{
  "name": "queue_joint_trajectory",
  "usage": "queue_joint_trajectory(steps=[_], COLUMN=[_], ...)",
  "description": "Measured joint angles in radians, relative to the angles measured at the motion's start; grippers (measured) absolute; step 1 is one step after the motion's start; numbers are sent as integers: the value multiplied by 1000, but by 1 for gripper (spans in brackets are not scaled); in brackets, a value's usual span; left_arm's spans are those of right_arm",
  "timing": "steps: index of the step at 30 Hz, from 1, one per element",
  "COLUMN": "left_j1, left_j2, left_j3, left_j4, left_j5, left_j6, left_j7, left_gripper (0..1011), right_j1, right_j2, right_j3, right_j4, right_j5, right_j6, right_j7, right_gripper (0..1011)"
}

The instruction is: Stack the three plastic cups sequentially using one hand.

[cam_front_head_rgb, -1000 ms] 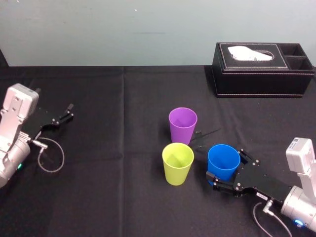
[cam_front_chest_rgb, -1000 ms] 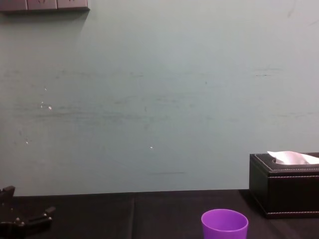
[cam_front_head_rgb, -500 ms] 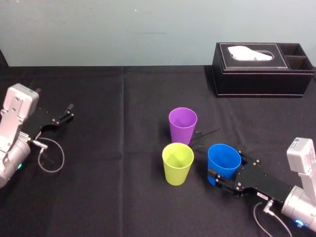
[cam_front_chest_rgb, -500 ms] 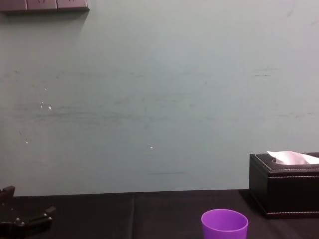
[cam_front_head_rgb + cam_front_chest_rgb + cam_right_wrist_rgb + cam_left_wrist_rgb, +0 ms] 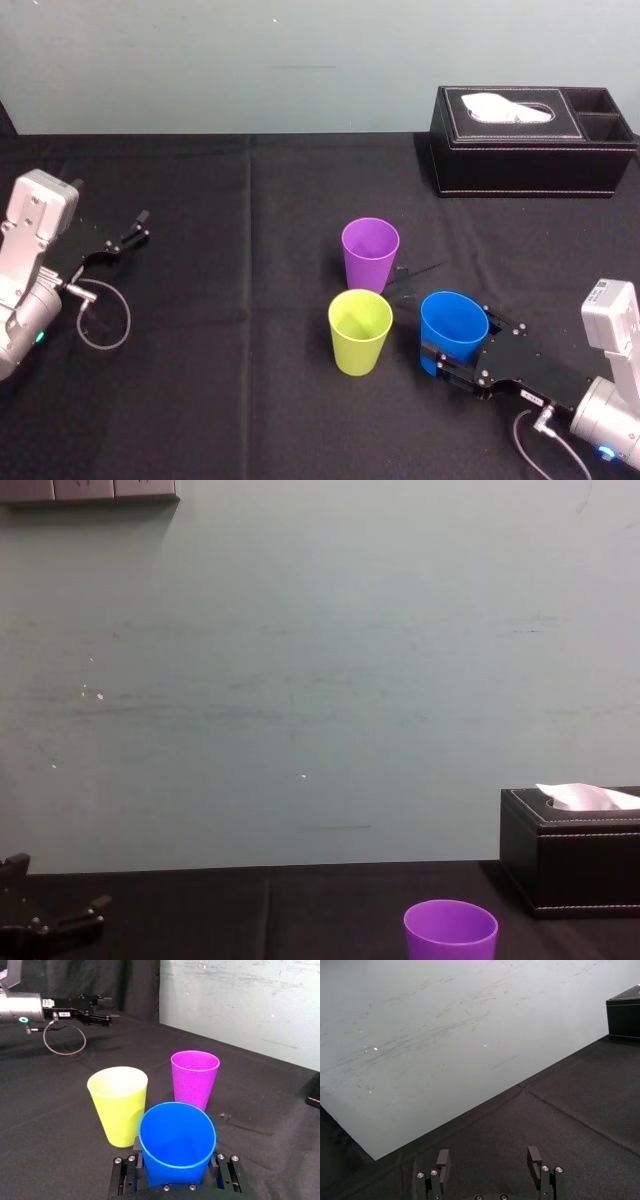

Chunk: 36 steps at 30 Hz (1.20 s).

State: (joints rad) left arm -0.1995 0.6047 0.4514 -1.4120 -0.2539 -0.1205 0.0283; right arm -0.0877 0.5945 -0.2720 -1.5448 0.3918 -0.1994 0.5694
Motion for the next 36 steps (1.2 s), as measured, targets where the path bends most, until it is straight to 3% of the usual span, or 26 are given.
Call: queue_joint_trajectory(steps=[6,11,21,29,36], left_j1=[0,0,0,0,0], left_j2=[0,0,0,0,0], left_j3=[0,0,0,0,0], left_j4=[0,0,0,0,0], left_j5=[0,0,0,0,0], left_j6=[0,0,0,0,0], left_j7=[0,0,0,0,0], left_gripper=[1011,1011,1011,1011,1011], right_j1=[-14,-33,-48,6,84], right_j2=[7,21,57,65,45], right_j3=[13,37,83,75,36], right_j4=[-37,-103,-241,-301,-290], right_j5=[-4,-3,36,37,21], right_j6=[-1,30,145,243,277], right_j7=[-15,-40,-67,-106,-113], right_gripper=[723,723,723,723,723])
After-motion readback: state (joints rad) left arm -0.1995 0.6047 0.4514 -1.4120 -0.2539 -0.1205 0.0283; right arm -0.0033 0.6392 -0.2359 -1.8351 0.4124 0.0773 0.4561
